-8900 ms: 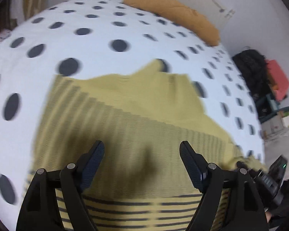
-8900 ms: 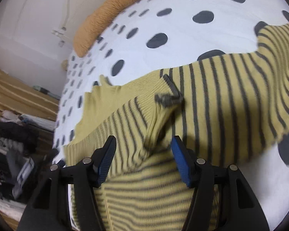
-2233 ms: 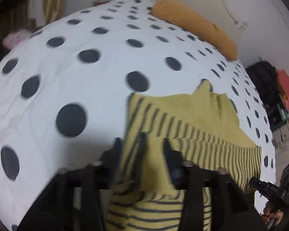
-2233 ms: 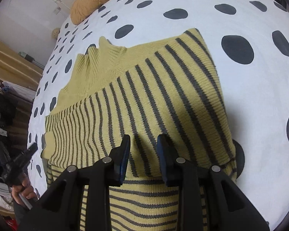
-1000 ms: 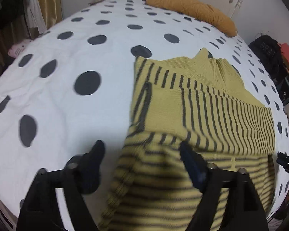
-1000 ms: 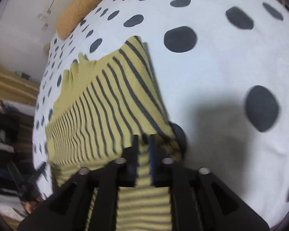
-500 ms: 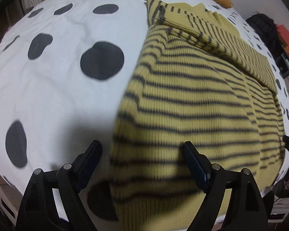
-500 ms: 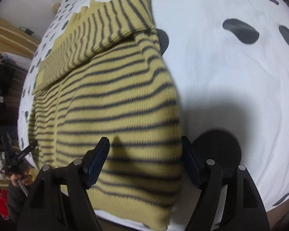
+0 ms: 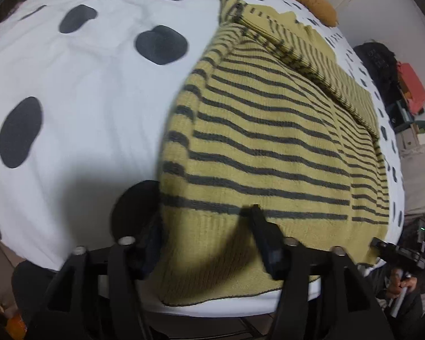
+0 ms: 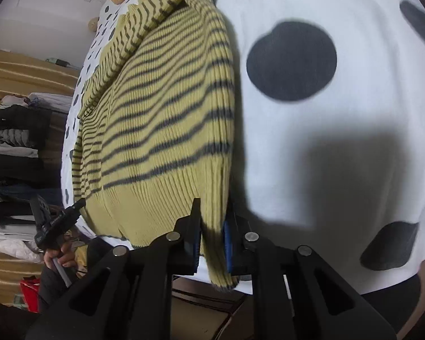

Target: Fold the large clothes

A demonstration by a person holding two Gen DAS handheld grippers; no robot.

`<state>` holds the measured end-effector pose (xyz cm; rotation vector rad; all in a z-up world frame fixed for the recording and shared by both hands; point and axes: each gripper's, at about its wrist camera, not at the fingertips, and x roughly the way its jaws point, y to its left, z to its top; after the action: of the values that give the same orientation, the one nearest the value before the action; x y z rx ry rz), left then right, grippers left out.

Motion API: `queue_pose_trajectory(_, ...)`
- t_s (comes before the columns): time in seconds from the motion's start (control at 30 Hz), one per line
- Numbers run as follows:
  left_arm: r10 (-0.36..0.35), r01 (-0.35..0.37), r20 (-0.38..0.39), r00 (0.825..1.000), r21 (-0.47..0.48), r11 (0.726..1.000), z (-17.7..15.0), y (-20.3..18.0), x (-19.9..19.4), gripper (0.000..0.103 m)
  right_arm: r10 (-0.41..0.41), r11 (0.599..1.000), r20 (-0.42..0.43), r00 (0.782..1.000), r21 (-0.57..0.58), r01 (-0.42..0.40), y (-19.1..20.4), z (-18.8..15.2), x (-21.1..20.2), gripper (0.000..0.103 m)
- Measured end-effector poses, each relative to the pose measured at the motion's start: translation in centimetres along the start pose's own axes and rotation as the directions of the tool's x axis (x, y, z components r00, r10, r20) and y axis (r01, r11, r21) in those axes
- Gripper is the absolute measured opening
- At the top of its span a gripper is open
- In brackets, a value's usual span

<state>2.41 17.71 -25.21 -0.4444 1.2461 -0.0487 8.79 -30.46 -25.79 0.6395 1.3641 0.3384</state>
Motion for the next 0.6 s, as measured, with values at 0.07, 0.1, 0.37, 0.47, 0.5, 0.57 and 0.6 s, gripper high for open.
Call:
queue_pose_trajectory(0.07, 0.038, -0.038, -0.008, 0.999, 0.031, 0.999, -0.1, -0.8, 0.4, 0.067, 0.01, 1.0, -0.009, 1.0, 0.03, -0.01, -0.4, 0.1, 0.8, 0.019)
queue_pose_trajectory(0.1, 0.104, -0.104, -0.01, 0.994, 0.059, 0.993, 0.0, -1.5, 0.7, 0.045, 0.002, 1.0, -0.001, 1.0, 0.031, -0.002, -0.4, 0.1, 1.0, 0.019)
queue_pose_trajectory(0.37, 0.12, -0.118, 0.062, 0.991, -0.035, 0.992, -0.7, -0.7, -6.1, 0.006, 0.063, 0.998, 0.132, 0.989, -0.022, -0.06, 3.0, -0.8, -6.4, 0.009)
queue_pose_trajectory(0.47, 0.177, -0.177, -0.006, 0.984, -0.049, 0.983, -1.4, 1.4, -3.8, 0.006, 0.019, 0.999, 0.13, 0.991, -0.028, -0.015, 2.5, -1.3, -7.6, 0.008)
queue_pose_trajectory(0.5, 0.193, -0.194, -0.03, 0.981, -0.051, 0.98, -1.7, 2.3, -2.8, 0.006, -0.018, 1.0, 0.113, 0.993, -0.016, 0.02, 1.7, -1.1, -7.1, 0.008)
queue_pose_trajectory(0.57, 0.205, -0.207, -0.041, 0.978, -0.063, 0.976, -2.1, 3.0, -1.0, 0.006, -0.096, 0.995, 0.07, 0.993, 0.034, 0.094, -0.4, -0.7, -4.7, 0.009)
queue_pose_trajectory(0.6, 0.206, -0.208, -0.03, 0.978, -0.07, 0.976, -2.1, 2.9, -1.1, 0.006, -0.11, 0.993, 0.046, 0.993, 0.056, 0.107, -1.3, -0.5, -3.0, 0.009)
